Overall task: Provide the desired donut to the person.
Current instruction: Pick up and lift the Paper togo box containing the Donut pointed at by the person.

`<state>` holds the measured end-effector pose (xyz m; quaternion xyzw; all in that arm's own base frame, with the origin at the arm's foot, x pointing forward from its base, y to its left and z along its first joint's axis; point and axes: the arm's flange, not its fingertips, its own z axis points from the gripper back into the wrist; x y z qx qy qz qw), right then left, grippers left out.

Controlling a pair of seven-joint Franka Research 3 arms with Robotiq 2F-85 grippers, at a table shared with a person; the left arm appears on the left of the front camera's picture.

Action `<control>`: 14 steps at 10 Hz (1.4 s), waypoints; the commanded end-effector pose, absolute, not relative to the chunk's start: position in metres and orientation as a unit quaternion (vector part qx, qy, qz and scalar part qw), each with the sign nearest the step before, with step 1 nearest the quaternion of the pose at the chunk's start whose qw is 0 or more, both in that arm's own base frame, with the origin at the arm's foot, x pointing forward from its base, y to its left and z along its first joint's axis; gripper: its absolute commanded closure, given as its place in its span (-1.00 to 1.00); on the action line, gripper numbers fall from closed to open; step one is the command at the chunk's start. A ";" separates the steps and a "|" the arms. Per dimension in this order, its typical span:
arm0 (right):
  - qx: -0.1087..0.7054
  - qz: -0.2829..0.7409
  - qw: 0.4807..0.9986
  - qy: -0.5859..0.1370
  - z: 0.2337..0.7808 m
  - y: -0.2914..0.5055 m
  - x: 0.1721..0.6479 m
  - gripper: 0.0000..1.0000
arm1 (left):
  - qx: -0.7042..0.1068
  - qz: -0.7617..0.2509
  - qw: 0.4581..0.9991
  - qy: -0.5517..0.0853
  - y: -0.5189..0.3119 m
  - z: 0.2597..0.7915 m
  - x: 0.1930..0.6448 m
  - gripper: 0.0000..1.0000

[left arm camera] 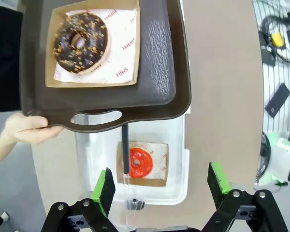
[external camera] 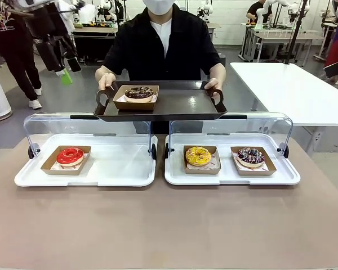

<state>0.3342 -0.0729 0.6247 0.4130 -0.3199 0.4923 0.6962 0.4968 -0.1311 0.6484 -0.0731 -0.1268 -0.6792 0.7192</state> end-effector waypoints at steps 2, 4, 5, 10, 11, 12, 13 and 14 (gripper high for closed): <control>0.418 0.494 0.691 -0.321 0.625 -0.073 0.334 -1.00 | -0.190 -0.667 0.672 -0.261 -0.035 0.616 0.477 -1.00; 0.418 0.494 0.691 -0.321 0.625 -0.073 0.334 -1.00 | -0.238 -0.654 0.648 -0.311 0.005 0.593 0.455 -1.00; 0.418 0.494 0.691 -0.321 0.625 -0.073 0.334 -1.00 | -0.267 -0.647 0.633 -0.332 0.026 0.579 0.442 -1.00; 0.418 0.494 0.691 -0.321 0.625 -0.073 0.334 -1.00 | -0.310 -0.625 0.619 -0.361 0.100 0.554 0.423 -1.00; 0.418 0.494 0.691 -0.321 0.625 -0.073 0.334 -1.00 | -0.309 -0.627 0.616 -0.362 0.105 0.552 0.425 -1.00; 0.418 0.494 0.691 -0.321 0.625 -0.073 0.334 -1.00 | -0.315 -0.630 0.613 -0.358 0.111 0.549 0.429 -1.00; 0.418 0.494 0.691 -0.321 0.625 -0.073 0.334 -1.00 | -0.321 -0.636 0.608 -0.350 0.115 0.546 0.431 -1.00; 0.418 0.494 0.691 -0.321 0.625 -0.073 0.334 -1.00 | -0.328 -0.634 0.606 -0.351 0.119 0.543 0.433 -1.00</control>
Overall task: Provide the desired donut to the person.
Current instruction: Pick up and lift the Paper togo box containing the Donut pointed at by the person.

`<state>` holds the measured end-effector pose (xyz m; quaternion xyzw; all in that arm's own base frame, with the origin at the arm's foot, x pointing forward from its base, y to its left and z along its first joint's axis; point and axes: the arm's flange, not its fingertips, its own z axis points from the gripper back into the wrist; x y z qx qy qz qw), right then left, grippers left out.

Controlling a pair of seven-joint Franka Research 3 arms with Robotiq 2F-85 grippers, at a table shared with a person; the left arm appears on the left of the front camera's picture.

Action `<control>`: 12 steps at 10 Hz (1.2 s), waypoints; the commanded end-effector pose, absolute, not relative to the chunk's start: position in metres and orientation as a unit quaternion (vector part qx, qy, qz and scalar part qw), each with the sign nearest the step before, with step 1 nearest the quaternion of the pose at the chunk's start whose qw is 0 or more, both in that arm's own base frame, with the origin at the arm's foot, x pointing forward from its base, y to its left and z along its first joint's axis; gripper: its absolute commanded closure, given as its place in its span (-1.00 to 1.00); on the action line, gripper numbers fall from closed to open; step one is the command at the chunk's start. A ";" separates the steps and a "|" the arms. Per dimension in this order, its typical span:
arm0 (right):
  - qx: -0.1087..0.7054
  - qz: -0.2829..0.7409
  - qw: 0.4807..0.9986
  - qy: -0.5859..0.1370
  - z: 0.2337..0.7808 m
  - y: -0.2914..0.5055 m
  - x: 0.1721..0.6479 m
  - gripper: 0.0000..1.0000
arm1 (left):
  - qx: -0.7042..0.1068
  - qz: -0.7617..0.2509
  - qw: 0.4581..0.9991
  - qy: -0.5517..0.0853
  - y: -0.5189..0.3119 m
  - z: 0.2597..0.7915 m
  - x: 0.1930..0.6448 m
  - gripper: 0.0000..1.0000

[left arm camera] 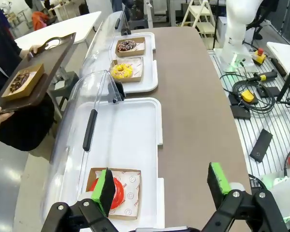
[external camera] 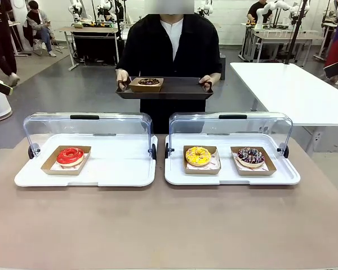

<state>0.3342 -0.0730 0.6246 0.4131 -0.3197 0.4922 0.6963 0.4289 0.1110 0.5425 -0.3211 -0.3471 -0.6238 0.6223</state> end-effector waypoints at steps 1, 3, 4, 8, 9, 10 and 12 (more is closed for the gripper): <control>0.418 0.494 0.691 -0.321 0.625 -0.073 0.334 -1.00 | -0.336 -0.639 0.599 -0.347 0.122 0.542 0.437 -1.00; 0.418 0.494 0.691 -0.321 0.625 -0.073 0.334 -1.00 | -0.336 -0.639 0.605 -0.336 0.122 0.542 0.441 -1.00; 0.418 0.494 0.691 -0.321 0.625 -0.073 0.334 -1.00 | -0.337 -0.635 0.608 -0.336 0.123 0.542 0.442 -1.00; 0.418 0.494 0.691 -0.321 0.625 -0.073 0.334 -1.00 | -0.338 -0.631 0.611 -0.338 0.116 0.538 0.438 -1.00; 0.418 0.494 0.691 -0.321 0.625 -0.073 0.334 -1.00 | -0.338 -0.631 0.611 -0.338 0.116 0.538 0.438 -1.00; 0.418 0.494 0.691 -0.321 0.625 -0.073 0.334 -1.00 | -0.338 -0.631 0.611 -0.338 0.116 0.538 0.438 -1.00; 0.418 0.494 0.691 -0.321 0.625 -0.073 0.334 -1.00 | -0.338 -0.631 0.611 -0.338 0.116 0.538 0.438 -1.00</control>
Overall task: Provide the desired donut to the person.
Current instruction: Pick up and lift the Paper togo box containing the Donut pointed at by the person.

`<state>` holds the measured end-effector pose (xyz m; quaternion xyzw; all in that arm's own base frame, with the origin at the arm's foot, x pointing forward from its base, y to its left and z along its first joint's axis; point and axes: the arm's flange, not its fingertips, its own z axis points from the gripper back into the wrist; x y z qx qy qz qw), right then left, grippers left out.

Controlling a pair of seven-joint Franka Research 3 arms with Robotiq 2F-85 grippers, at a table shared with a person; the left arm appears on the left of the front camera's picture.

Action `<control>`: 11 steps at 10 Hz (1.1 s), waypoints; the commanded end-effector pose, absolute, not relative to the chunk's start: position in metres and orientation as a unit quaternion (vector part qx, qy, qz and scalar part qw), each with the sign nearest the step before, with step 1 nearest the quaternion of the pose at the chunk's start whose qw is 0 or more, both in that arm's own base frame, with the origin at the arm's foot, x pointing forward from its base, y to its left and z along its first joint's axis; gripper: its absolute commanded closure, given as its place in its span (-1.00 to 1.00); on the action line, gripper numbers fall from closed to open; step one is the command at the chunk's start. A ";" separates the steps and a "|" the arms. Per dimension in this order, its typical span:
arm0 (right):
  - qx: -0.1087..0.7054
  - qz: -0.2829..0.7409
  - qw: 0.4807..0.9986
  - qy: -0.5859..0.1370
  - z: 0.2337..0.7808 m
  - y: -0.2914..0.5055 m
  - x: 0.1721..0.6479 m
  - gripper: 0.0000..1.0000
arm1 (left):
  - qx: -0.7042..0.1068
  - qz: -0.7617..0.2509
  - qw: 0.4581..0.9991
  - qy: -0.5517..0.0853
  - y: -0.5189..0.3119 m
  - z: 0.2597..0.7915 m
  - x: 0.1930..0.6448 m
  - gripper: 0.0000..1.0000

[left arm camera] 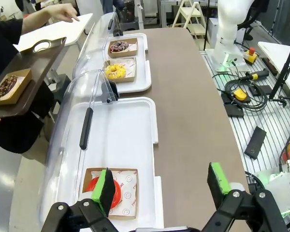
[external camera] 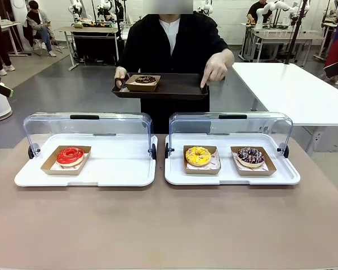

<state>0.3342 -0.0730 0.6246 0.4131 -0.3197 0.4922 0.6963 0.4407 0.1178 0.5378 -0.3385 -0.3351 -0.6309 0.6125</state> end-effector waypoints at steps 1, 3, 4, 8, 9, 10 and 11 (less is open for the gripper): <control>0.418 0.494 0.691 -0.321 0.625 -0.073 0.334 -1.00 | -0.338 -0.631 0.611 -0.338 0.116 0.538 0.438 -1.00; 0.418 0.494 0.691 -0.321 0.625 -0.073 0.334 -1.00 | -0.338 -0.631 0.611 -0.338 0.116 0.538 0.438 -1.00; 0.418 0.494 0.691 -0.321 0.625 -0.073 0.334 -1.00 | -0.338 -0.631 0.611 -0.338 0.116 0.538 0.438 -1.00; 0.418 0.494 0.691 -0.321 0.625 -0.073 0.334 -1.00 | -0.338 -0.631 0.611 -0.338 0.116 0.538 0.438 -1.00; 0.418 0.494 0.691 -0.321 0.625 -0.073 0.334 -1.00 | -0.338 -0.631 0.611 -0.338 0.116 0.538 0.438 -1.00; 0.418 0.494 0.691 -0.321 0.625 -0.073 0.334 -1.00 | -0.338 -0.631 0.611 -0.338 0.116 0.538 0.438 -1.00; 0.418 0.494 0.691 -0.321 0.625 -0.073 0.334 -1.00 | -0.338 -0.631 0.611 -0.338 0.116 0.538 0.438 -1.00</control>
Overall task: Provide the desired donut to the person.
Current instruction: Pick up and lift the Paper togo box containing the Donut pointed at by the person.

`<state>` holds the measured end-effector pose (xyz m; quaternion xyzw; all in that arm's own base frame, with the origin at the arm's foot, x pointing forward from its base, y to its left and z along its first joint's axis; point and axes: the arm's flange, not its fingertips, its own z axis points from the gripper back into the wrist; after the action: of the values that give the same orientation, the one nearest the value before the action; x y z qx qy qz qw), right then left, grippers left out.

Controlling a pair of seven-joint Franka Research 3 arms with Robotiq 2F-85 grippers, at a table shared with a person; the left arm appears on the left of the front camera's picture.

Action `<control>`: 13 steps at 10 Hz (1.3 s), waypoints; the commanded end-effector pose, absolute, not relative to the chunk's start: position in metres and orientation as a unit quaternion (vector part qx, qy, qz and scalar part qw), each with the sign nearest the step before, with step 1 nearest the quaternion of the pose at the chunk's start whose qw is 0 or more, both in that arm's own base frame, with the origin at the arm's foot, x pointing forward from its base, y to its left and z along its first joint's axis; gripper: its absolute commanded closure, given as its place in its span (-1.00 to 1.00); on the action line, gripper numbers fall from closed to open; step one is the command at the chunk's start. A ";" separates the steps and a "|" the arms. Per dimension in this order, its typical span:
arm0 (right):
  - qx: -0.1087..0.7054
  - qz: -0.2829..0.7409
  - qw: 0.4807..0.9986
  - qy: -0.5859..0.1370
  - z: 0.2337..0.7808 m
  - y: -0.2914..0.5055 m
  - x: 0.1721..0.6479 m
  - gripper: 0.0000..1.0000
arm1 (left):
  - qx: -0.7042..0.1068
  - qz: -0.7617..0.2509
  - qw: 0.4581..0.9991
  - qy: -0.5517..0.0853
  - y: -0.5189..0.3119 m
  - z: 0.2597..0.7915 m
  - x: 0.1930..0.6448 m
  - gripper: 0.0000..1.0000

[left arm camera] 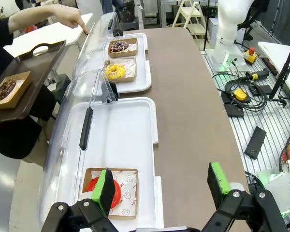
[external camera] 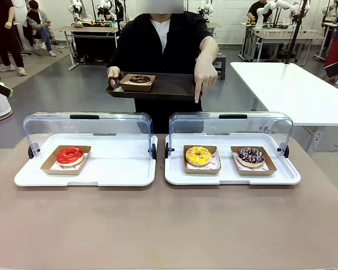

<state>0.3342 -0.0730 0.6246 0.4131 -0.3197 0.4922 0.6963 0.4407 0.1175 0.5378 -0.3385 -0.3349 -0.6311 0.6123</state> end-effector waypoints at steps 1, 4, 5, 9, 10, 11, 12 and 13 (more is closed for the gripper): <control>0.418 0.494 0.691 -0.321 0.625 -0.073 0.334 -1.00 | -0.338 -0.631 0.611 -0.338 0.116 0.538 0.438 -1.00; 0.397 0.518 0.695 -0.302 0.632 -0.063 0.337 -1.00 | -0.338 -0.631 0.611 -0.338 0.116 0.538 0.438 -1.00; 0.364 0.546 0.700 -0.282 0.639 -0.046 0.341 -1.00 | -0.338 -0.631 0.611 -0.338 0.116 0.538 0.438 -1.00; 0.225 0.643 0.711 -0.173 0.636 0.044 0.369 -1.00 | -0.338 -0.631 0.611 -0.338 0.116 0.538 0.438 -1.00; 0.192 0.673 0.699 -0.150 0.622 0.069 0.377 -1.00 | -0.338 -0.631 0.611 -0.338 0.116 0.538 0.438 -1.00; 0.167 0.688 0.693 -0.136 0.609 0.083 0.382 -1.00 | -0.338 -0.631 0.611 -0.338 0.116 0.538 0.438 -1.00; 0.141 0.706 0.685 -0.111 0.587 0.104 0.389 -1.00 | -0.338 -0.631 0.611 -0.338 0.116 0.538 0.438 -1.00; 0.124 0.712 0.684 -0.100 0.569 0.119 0.398 -1.00 | -0.338 -0.631 0.611 -0.338 0.116 0.538 0.438 -1.00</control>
<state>0.3896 0.1158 0.5874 0.1464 -0.1092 0.7108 0.6793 0.4404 0.1169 0.5373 -0.3390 -0.3345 -0.6311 0.6123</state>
